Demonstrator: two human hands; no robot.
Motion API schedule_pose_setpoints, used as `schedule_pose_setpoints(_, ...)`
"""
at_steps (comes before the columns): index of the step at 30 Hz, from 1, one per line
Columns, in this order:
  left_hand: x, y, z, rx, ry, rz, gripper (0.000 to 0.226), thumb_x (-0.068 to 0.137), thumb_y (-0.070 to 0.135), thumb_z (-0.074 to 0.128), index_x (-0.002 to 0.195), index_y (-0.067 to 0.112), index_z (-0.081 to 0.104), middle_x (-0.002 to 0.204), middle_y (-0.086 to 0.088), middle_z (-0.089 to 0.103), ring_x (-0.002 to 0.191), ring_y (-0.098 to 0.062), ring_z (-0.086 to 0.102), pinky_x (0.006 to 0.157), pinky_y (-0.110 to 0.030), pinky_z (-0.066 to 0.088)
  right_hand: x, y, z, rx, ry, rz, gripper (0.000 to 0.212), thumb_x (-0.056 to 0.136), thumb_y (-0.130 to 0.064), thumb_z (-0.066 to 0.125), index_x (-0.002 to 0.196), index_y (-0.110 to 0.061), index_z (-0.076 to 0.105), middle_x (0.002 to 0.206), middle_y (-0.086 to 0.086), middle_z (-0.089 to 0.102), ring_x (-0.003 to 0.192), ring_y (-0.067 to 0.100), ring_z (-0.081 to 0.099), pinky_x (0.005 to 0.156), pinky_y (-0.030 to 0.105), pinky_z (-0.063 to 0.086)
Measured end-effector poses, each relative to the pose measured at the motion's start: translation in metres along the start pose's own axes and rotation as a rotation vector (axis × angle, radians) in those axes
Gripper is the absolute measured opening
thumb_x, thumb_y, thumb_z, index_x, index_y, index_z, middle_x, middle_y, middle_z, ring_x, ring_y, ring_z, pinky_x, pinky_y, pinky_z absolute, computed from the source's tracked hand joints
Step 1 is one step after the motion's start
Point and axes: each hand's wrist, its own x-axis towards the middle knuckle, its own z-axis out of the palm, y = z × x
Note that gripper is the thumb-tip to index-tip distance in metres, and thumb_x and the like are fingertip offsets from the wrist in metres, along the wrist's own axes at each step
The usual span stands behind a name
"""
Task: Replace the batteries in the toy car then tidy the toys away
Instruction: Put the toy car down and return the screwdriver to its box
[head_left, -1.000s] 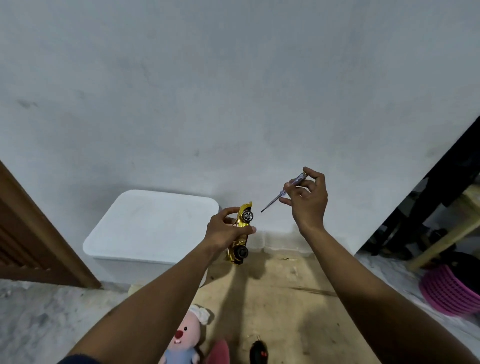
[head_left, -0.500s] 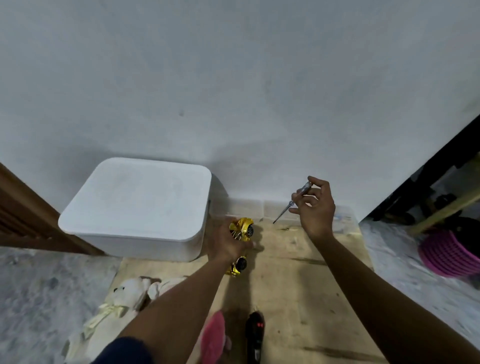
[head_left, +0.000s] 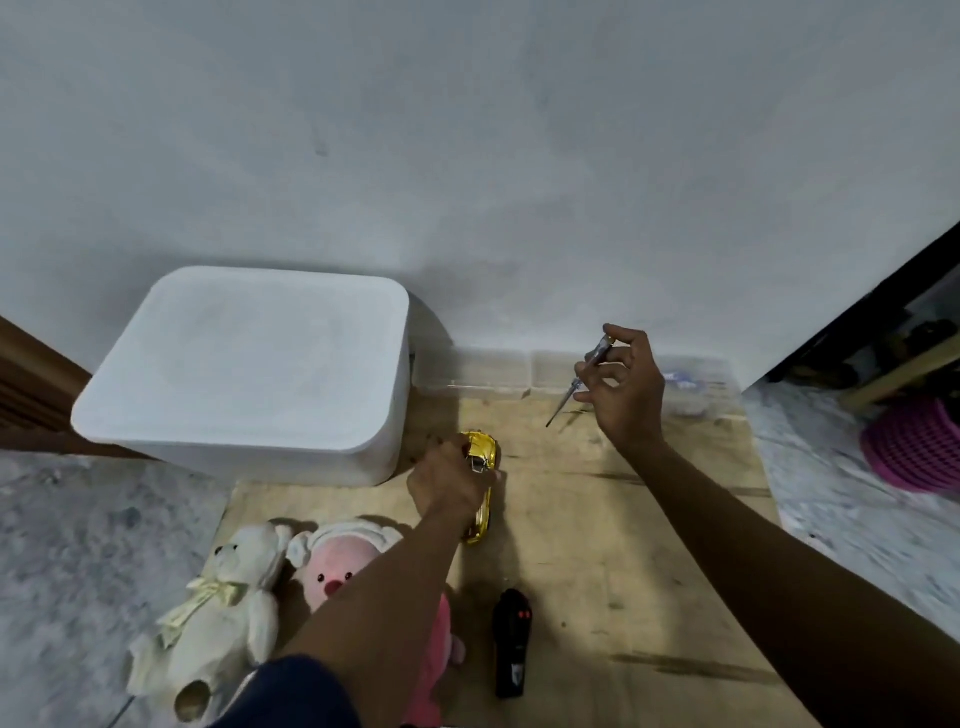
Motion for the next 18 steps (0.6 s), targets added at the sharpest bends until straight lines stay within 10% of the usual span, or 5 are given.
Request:
schedule_pose_setpoints(10, -0.006, -0.001, -0.007, 0.034, -0.002, 0.041, 0.067, 0.070, 0.075, 0.068, 0.120, 0.030, 0.065, 0.114, 0.003, 0.066, 0.101, -0.020, 0.067, 0.078, -0.031, 0.056, -0.001, 0.002, 0.004, 0.050, -0.020, -0.005, 0.050, 0.086, 0.003, 0.073, 0.127, -0.017, 0.054, 0.087, 0.006, 0.066, 0.080, 0.027, 0.071, 0.063, 0.046, 0.063)
schedule_pose_setpoints(18, 0.031, 0.025, -0.058, 0.074, 0.004, 0.273, 0.048, 0.086, 0.043, 0.062, 0.131, 0.029, 0.059, 0.130, 0.000, 0.057, 0.119, -0.024, 0.057, 0.086, -0.034, 0.050, 0.029, -0.014, 0.015, -0.054, -0.159, 0.033, 0.032, 0.092, -0.013, 0.066, 0.120, -0.029, 0.065, 0.087, -0.009, 0.069, 0.077, 0.010, 0.065, 0.067, 0.038, 0.059)
